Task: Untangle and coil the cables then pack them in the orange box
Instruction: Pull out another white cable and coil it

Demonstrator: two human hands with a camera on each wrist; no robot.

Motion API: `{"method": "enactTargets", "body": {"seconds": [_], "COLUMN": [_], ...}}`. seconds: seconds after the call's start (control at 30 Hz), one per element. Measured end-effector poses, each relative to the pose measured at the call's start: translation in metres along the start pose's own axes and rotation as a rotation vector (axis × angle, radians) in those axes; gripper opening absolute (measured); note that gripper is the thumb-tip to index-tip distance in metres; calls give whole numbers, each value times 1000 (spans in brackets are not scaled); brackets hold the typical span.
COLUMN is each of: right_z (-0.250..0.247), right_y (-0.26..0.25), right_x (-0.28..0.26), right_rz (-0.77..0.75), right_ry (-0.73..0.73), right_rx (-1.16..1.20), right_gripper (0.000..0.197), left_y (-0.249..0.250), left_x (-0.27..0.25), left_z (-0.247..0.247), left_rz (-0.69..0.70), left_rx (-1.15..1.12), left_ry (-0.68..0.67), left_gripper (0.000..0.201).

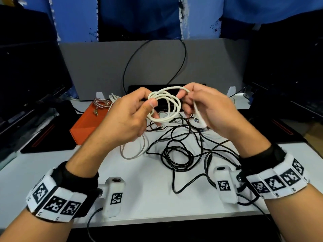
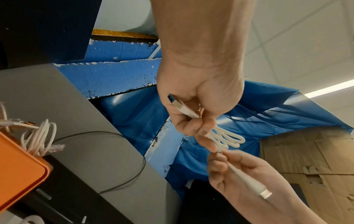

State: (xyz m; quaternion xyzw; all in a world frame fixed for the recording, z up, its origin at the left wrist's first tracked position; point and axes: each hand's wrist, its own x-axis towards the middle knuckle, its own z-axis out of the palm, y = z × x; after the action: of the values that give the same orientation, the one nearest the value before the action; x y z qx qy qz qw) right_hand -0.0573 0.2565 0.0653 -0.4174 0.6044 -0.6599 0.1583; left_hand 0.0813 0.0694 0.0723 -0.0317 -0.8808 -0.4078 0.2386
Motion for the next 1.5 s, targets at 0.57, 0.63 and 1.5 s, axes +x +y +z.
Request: {"method": "enactTargets", "body": {"seconds": [0.57,0.63,1.5], "right_z": [21,24,33], "right_y": [7,9,-1], "right_x": [4,4,-11], "right_rz": [166,203,253], "right_ry": [201,158,-255], "right_rx": [361,400,-10], "right_gripper": [24,24,26], "left_y": [-4,-3,-1], "left_x": [0,0,-3], "left_z": [3,5,14], "left_rz": [28,32,91], "left_rx": [-5,-28,505], "left_ry": [-80,-71,193], "left_gripper": [16,16,22]}}
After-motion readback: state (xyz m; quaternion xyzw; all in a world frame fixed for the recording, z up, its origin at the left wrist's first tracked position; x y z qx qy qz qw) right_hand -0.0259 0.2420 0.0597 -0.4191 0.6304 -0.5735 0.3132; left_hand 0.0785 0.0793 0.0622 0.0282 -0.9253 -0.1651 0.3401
